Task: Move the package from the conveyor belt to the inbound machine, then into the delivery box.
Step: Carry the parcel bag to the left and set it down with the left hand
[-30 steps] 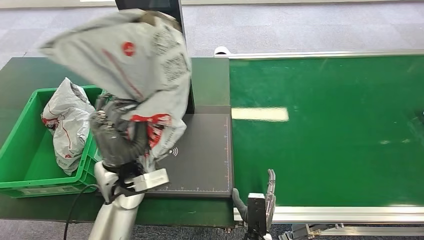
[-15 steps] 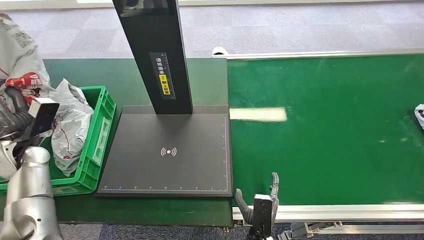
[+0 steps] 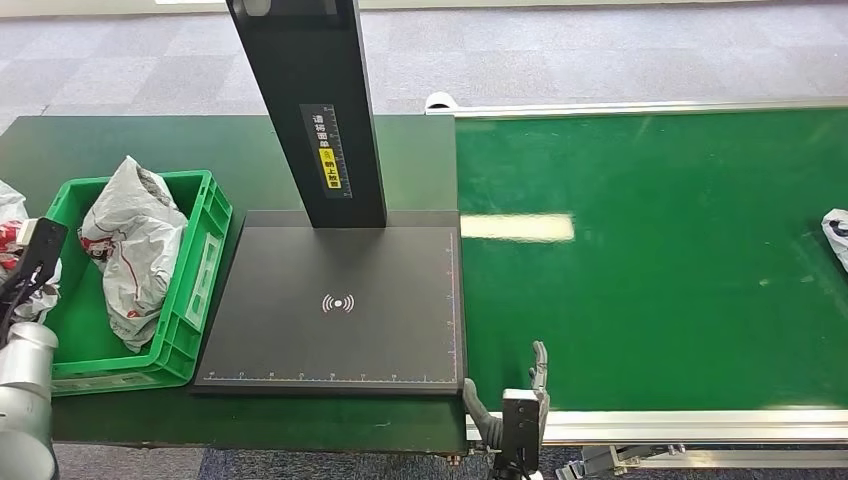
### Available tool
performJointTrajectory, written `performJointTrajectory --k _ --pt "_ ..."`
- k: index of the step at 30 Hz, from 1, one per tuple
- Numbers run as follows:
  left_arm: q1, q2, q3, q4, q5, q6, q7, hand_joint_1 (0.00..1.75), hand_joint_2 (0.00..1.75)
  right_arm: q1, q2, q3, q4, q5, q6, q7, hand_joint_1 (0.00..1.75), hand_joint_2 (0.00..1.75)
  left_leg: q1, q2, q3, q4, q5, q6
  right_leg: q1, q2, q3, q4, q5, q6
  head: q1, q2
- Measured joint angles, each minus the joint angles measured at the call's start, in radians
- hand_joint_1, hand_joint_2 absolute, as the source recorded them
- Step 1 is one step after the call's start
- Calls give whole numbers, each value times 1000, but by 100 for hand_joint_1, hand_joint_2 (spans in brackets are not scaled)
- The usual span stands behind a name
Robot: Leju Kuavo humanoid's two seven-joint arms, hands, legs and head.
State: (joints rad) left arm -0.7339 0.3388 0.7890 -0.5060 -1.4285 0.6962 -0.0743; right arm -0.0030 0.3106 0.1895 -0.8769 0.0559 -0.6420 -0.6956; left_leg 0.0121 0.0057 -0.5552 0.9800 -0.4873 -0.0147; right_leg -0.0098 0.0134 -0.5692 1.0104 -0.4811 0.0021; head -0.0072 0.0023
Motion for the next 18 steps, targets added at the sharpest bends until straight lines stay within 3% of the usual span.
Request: performJointTrajectory --k 3,7,9,14,18 --pt "-3 10 9 32 -4 0 4 175 175 -1 0 1 2 1 0 0 0 175 0 0 0 0 0 0 0 0 0 0 0 0 0 0" --pt "-17 19 15 72 0 -14 15 3 175 -2 -1 1 6 5 0 0 0 175 0 0 0 0 0 0 0 0 0 0 0 0 0 0" --pt "-30 21 31 91 43 -48 -27 0 175 -3 -1 1 8 9 0 0 0 175 0 0 1 0 0 0 0 0 0 0 0 0 0 0" --pt "-72 3 84 110 186 -141 -258 0 175 -4 -1 0 14 16 0 0 0 175 0 -1 1 0 0 0 0 -2 1 0 0 0 0 0" --pt "-108 -25 91 108 249 -178 -385 0 175 -4 0 -3 18 21 -2 0 0 175 0 -1 1 0 1 0 0 -2 1 0 1 0 0 0"
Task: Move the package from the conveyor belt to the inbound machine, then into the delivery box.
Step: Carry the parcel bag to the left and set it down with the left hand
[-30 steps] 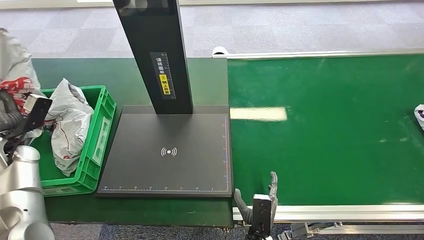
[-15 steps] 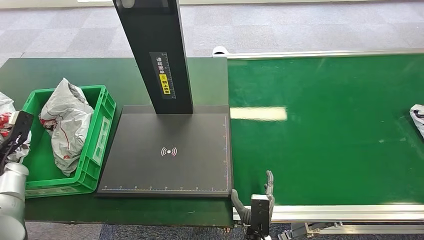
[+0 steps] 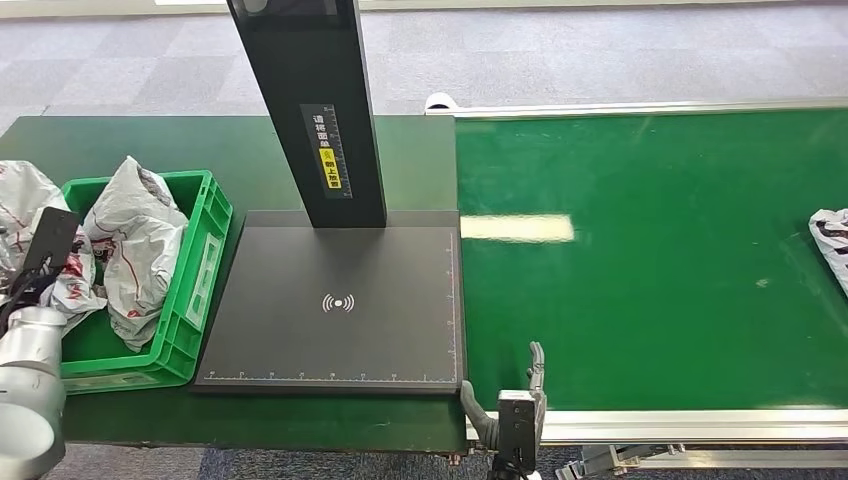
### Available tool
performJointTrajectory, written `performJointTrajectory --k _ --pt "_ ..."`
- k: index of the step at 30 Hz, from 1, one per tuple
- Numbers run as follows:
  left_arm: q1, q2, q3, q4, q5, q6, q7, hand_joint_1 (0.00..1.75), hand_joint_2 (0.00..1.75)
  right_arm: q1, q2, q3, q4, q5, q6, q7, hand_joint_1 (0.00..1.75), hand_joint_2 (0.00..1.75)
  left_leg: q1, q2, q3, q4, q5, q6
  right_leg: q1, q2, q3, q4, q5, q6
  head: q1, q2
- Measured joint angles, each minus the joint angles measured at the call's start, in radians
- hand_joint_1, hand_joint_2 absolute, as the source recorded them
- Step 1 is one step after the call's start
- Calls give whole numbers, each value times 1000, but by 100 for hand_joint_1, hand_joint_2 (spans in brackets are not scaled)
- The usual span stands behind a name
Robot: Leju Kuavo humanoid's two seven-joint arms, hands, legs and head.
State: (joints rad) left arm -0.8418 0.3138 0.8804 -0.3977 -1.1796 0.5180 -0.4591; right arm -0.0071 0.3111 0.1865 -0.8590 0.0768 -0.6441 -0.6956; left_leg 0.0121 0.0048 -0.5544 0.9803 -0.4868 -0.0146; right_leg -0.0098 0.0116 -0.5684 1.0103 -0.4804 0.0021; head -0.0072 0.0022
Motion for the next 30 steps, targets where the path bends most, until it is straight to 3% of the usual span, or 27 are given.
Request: performJointTrajectory --k 7,13,16,19,23,30 --pt "-50 -32 -16 -29 113 -18 -70 0 175 -1 3 -7 7 3 -10 0 0 175 0 0 -1 0 0 0 0 0 0 0 0 0 0 0" --pt "-46 -43 -44 -91 298 -29 -203 0 175 -2 4 -9 12 -2 -17 0 0 175 0 0 -1 0 0 0 0 0 0 0 0 0 0 0" --pt "38 -66 -147 -228 536 -73 -237 0 175 -2 6 -18 14 -6 -11 0 0 175 0 1 0 0 0 0 0 1 0 0 0 0 0 0" --pt "199 -116 -312 -442 771 -145 -241 0 175 -2 9 -27 17 -4 -10 0 0 175 -1 -2 -1 0 -1 0 -1 -1 0 0 -1 1 0 0" --pt "349 -165 -464 -636 822 -162 -243 0 175 -2 11 -31 19 -2 -9 0 0 175 -1 -4 -3 0 -1 0 -2 -3 0 -1 -1 1 0 0" --pt "433 -196 -551 -782 829 -163 -244 0 175 -2 11 -36 20 -2 -9 0 0 175 -1 -4 -2 0 -1 0 -1 -3 0 -1 -1 1 0 0"
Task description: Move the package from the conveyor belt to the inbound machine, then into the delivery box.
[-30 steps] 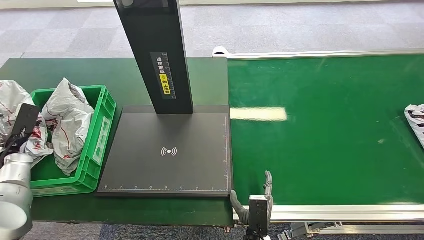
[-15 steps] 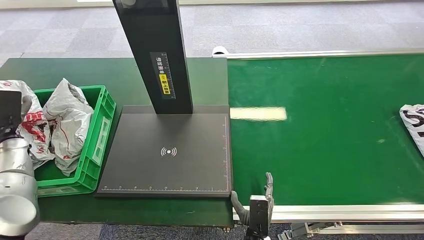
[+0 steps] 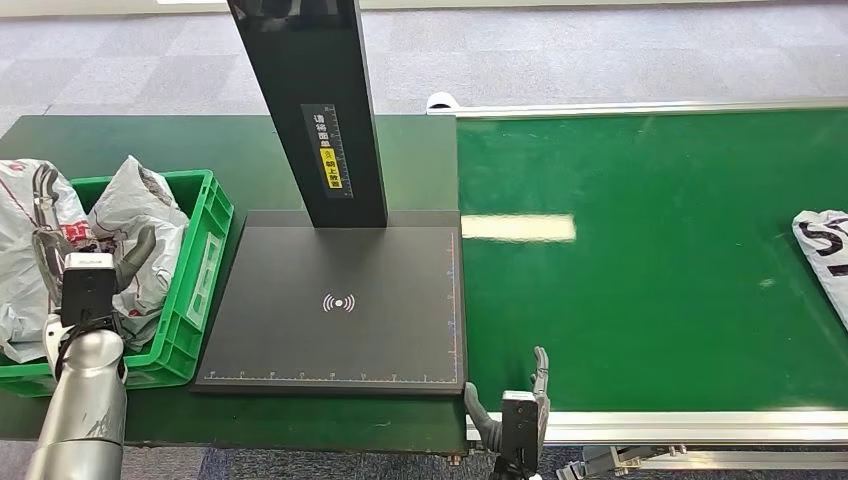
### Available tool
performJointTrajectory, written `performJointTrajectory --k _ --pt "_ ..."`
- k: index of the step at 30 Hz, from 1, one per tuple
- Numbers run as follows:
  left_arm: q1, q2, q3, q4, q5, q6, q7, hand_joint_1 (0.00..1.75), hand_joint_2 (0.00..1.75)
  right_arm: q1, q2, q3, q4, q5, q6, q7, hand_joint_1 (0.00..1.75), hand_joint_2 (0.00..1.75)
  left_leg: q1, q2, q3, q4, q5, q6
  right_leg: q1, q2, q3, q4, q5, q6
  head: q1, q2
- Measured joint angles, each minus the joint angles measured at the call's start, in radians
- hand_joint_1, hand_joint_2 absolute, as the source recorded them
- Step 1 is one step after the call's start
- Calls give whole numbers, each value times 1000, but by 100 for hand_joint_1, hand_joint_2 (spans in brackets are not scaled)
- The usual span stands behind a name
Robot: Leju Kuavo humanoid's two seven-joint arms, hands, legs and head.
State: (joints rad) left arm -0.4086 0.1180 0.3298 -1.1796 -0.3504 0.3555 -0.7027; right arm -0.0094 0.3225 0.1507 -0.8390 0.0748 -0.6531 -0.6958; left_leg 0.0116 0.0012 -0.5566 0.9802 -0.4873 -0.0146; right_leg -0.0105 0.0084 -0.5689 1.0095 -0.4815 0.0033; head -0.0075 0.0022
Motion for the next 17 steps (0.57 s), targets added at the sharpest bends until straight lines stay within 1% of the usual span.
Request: performJointTrajectory --k 2,4,5,7,9,11,13,15,16,17 --pt "14 -5 -11 -21 10 -20 0 0 175 0 0 -2 0 1 0 0 0 175 0 0 0 0 0 0 0 0 0 0 0 0 0 0" --pt "53 -17 -28 -50 23 -91 4 0 175 0 0 -2 0 11 -6 0 0 175 0 2 1 0 0 0 0 1 1 0 0 0 0 0" --pt "89 -26 -40 -72 26 -140 7 0 175 0 0 -1 -1 22 -12 0 0 175 0 3 1 0 -1 0 0 2 1 0 0 0 0 0" --pt "195 -70 -85 -128 27 -225 8 0 175 -3 1 2 -2 69 -28 0 0 175 -2 4 1 0 -2 1 -2 3 0 0 -1 0 0 0" --pt "322 -133 -158 -175 61 -253 5 0 175 -7 3 5 -2 142 -36 0 0 175 -3 5 1 0 -4 2 -3 4 0 -1 -2 1 0 0" --pt "424 -189 -248 -195 157 -232 4 0 175 -13 5 5 0 208 -39 0 0 175 -3 5 1 0 -5 4 -4 4 0 -3 -2 3 0 0" --pt "491 -236 -328 -190 260 -174 3 0 175 -19 6 2 2 248 -42 0 0 175 -4 4 0 0 -6 5 -4 4 1 -3 -3 3 0 0" --pt "529 -275 -383 -170 308 -90 3 0 175 -25 8 -6 5 280 -43 0 0 175 -4 2 0 0 -6 5 -4 3 1 -4 -3 4 0 0" --pt "536 -290 -403 -156 318 -47 3 0 175 -28 9 -13 7 301 -43 0 0 175 -3 1 1 0 -6 5 -4 3 1 -4 -3 4 0 0" --pt "540 -298 -414 -149 320 -25 3 0 175 -29 10 -17 8 311 -44 0 0 175 -3 1 1 0 -6 5 -4 2 1 -4 -3 4 0 0"
